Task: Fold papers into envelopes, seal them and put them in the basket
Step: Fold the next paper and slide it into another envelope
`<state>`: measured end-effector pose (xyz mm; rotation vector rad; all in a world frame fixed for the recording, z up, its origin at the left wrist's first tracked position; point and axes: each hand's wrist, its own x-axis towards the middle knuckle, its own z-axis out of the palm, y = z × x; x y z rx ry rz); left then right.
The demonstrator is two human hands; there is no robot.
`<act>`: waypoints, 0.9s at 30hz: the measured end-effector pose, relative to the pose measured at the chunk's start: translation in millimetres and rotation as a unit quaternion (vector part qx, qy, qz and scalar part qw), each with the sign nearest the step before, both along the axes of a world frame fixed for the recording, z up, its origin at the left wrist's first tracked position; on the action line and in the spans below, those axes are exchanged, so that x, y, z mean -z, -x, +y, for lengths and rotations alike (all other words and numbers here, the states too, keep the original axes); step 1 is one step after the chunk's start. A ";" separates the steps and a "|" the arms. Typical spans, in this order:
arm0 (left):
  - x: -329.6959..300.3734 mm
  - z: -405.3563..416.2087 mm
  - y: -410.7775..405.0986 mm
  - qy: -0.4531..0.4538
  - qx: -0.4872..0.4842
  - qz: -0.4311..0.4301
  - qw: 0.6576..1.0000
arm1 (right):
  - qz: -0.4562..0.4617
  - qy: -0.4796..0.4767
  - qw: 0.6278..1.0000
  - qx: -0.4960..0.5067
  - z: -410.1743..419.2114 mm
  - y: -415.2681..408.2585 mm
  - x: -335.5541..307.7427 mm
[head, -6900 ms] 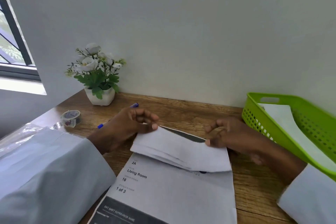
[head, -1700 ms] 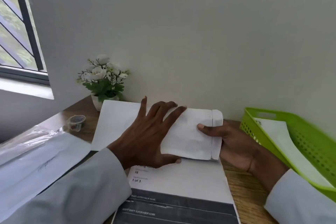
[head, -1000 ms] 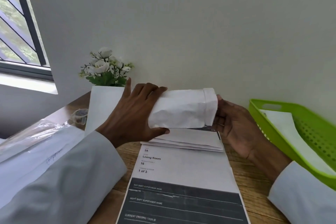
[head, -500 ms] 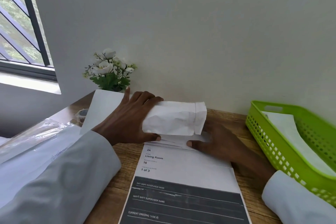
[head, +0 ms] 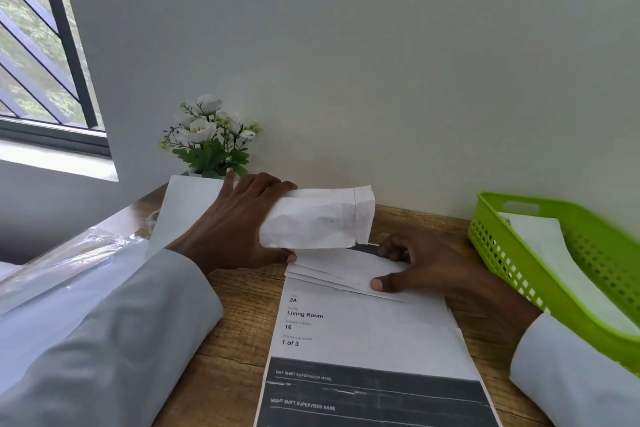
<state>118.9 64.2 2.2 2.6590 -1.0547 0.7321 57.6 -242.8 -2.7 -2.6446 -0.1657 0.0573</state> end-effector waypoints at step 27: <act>-8.9 10.3 2.3 0.004 -0.027 -0.012 1.000 | 0.016 -0.169 0.984 0.055 4.7 9.0 -29.5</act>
